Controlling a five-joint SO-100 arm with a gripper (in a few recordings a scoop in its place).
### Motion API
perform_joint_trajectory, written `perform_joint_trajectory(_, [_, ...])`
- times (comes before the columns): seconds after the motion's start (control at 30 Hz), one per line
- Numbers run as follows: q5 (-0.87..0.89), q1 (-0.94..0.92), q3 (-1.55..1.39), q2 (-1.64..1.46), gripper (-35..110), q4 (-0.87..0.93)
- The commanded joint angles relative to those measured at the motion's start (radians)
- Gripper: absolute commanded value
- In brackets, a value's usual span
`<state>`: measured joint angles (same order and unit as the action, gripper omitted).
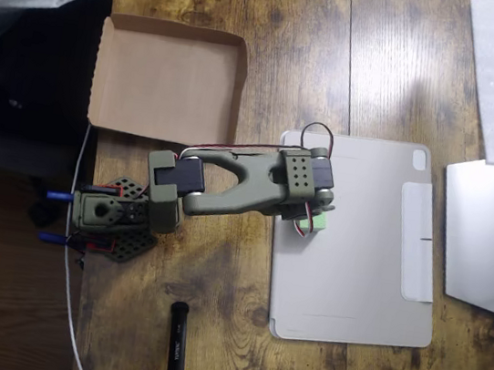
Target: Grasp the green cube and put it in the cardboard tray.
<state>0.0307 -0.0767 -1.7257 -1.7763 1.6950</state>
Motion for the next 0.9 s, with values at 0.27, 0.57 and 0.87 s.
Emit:
perform_joint_trajectory(0.27, [0.055, 0.063, -0.210, -0.161, 7, -0.141])
perform_joint_trajectory(0.57, [0.074, 0.025, -0.158, -0.178, 8, -0.117])
perform_joint_trajectory(0.87, [0.109, 0.021, 0.087, -0.130, 11, -0.121])
